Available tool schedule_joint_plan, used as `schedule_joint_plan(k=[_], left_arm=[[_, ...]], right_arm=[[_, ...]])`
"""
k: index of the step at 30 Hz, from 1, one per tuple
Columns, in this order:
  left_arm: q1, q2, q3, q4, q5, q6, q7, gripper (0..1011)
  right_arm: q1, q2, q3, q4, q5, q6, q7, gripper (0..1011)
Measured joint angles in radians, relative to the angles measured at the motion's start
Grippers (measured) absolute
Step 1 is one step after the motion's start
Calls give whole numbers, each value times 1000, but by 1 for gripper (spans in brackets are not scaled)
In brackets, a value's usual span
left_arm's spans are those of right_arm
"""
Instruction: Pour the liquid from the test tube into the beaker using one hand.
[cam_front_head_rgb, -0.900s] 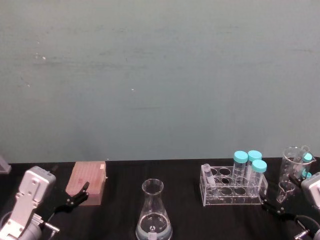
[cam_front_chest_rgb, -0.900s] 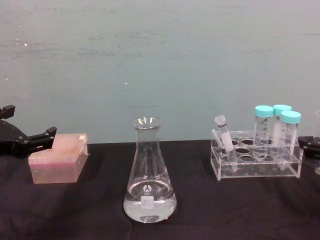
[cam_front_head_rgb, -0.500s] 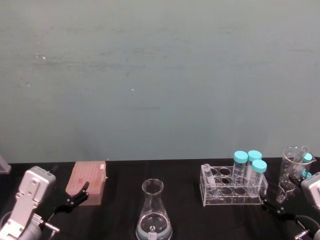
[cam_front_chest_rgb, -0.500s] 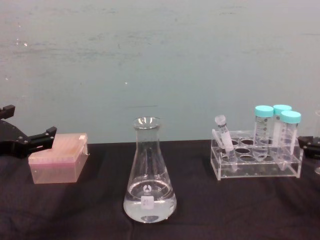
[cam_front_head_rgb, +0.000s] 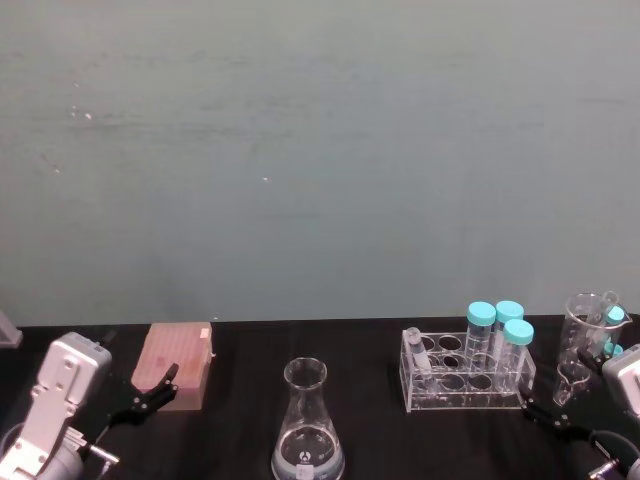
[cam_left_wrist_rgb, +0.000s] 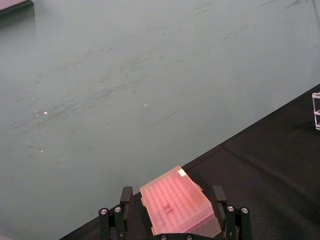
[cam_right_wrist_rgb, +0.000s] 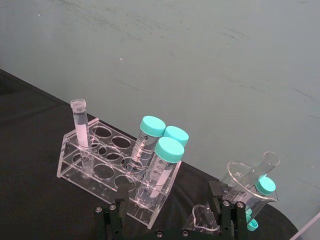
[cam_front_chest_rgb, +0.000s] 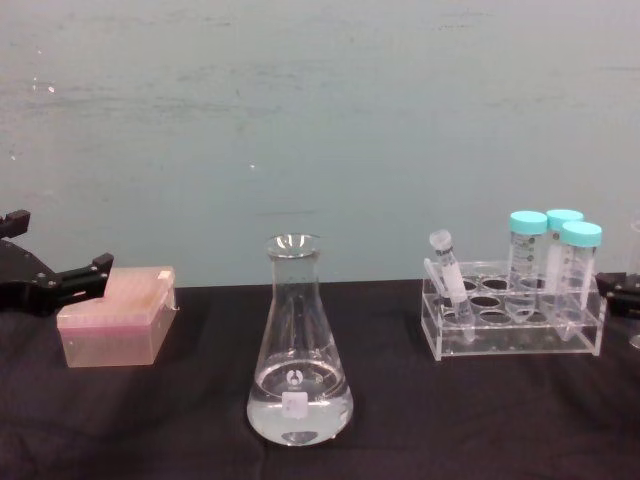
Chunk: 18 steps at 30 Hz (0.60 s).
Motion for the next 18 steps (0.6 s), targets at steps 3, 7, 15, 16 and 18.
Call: schedule_joint_plan(k=[3,7,15,16,18], left_arm=[[0,0,0,0,0,0,0,1000],[0,0,0,0,0,0,0,1000],[0,0,0,0,0,0,0,1000],[0,0,0,0,0,0,0,1000],[0,0,0,0,0,0,0,1000]], right_arm=[[0,0,0,0,0,0,0,1000],[0,0,0,0,0,0,0,1000],[38,-30,14,31,5,-1,68,1000],[42,-33,15,35,9,-2,78,1000],[50,-38,18,42,16,-4,95,1000]])
